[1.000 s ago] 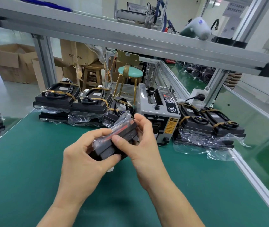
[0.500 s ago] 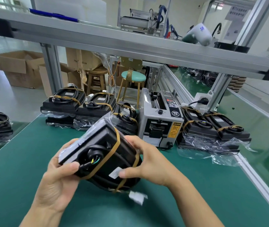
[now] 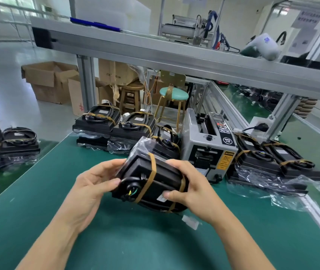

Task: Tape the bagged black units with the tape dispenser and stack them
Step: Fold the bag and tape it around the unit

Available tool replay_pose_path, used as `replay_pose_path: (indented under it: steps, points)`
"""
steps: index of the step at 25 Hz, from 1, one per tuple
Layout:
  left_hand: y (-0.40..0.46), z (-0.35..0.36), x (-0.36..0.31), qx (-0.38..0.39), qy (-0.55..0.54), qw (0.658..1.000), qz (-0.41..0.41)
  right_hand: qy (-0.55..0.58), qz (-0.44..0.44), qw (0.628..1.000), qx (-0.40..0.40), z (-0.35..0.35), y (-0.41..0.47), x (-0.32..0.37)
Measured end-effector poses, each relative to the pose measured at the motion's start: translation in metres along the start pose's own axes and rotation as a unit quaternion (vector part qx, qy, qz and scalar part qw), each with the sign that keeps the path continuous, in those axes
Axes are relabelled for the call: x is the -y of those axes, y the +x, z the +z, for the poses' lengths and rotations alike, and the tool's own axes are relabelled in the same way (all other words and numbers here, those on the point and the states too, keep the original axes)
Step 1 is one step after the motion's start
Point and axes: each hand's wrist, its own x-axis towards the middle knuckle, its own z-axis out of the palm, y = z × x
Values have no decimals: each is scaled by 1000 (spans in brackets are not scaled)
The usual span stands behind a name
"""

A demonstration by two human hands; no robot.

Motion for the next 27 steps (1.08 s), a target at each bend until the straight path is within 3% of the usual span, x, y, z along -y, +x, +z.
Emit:
replay_pose_path:
  steps: [3,5,8,12,14,16,19,22,27]
  points:
    - [-2,-7,-2,-80,115,987,78,-104,-26,994,-5,4,12,2]
    - [-5,-2,-5,-11,124,985,118,-155,-34,987,5,8,21,2]
    - [-7,-3,1,45,112,990,78,-212,-67,975,28,12,33,1]
    - [-7,-8,17,22,117,991,57,-267,-98,957,50,20,37,-3]
    - [-9,-9,24,-22,112,992,59,-267,-101,958,-9,21,30,-10]
    - [-11,-5,28,-64,108,989,75,-202,-68,962,-170,14,18,-24]
    - [-15,8,28,-69,166,980,83,6,126,910,-396,-12,11,-37]
    - [-20,20,26,-68,214,971,79,77,237,866,-434,-35,24,-48]
    - [-24,24,24,-81,215,970,80,147,270,840,-447,-40,46,-47]
